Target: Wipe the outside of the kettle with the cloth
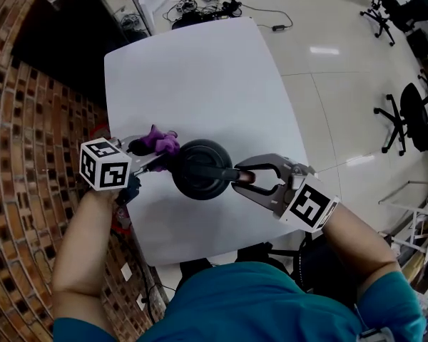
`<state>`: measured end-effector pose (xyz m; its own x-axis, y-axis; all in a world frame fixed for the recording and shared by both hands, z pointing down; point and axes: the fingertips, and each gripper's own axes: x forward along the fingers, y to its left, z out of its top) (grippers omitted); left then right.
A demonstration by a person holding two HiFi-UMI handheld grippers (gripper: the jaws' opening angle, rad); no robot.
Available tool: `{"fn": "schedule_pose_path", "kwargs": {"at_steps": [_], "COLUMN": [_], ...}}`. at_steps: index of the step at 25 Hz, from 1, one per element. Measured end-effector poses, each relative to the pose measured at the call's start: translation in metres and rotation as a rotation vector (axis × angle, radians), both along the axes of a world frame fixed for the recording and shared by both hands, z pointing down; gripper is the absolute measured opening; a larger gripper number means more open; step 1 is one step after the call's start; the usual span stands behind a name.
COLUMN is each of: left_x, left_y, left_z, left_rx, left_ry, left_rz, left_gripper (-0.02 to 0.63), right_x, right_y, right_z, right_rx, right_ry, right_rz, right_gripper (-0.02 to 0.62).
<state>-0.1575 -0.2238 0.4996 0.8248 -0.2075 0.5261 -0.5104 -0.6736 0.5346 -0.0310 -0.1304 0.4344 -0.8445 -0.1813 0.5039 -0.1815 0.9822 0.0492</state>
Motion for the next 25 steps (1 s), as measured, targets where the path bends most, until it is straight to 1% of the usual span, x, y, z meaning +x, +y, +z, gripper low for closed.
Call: {"fn": "schedule_pose_path", "kwargs": {"at_steps": [4,6,8,10,12,14,16,17,19,23,25], "left_x": [0.029,0.051,0.076,0.102,0.125,0.139,0.145,0.145,0.141,0.125,0.117], "left_y": [-0.026,-0.035,-0.039,-0.037,-0.029,-0.019,-0.013,-0.012,-0.014,-0.021,-0.024], "left_z": [0.010,0.015,0.021,0.028,0.037,0.049,0.059,0.062,0.068,0.071,0.070], "left_rx": [-0.022,-0.032,-0.050,-0.075,-0.120,-0.180,-0.216,-0.222,-0.220,-0.227,-0.203], "left_ry": [-0.007,-0.019,-0.043,-0.075,-0.106,-0.132,-0.145,-0.147,-0.151,-0.104,-0.105], "left_rz": [0.112,0.193,0.296,0.418,0.542,0.656,0.733,0.751,0.745,0.663,0.640], "left_gripper": [0.142,0.141,0.141,0.140,0.140,0.139,0.137,0.137,0.137,0.137,0.137], "right_x": [0.000,-0.001,-0.001,-0.002,-0.003,-0.004,-0.004,-0.004,-0.004,-0.004,-0.004], "right_y": [0.002,0.002,0.002,0.003,0.003,0.002,0.000,0.000,0.000,0.001,0.001], "right_z": [0.000,0.000,0.000,-0.001,-0.001,-0.003,-0.004,-0.005,-0.005,-0.005,-0.005], "right_rx": [-0.009,-0.016,-0.021,-0.024,-0.025,-0.016,-0.003,-0.001,-0.001,-0.004,-0.003], "right_ry": [-0.013,-0.022,-0.032,-0.041,-0.050,-0.060,-0.070,-0.074,-0.079,-0.087,-0.086], "right_rz": [0.001,0.000,-0.002,-0.006,-0.011,-0.014,-0.015,-0.016,-0.016,-0.018,-0.016], "right_gripper": [0.123,0.123,0.123,0.123,0.123,0.123,0.123,0.123,0.123,0.123,0.123]}}
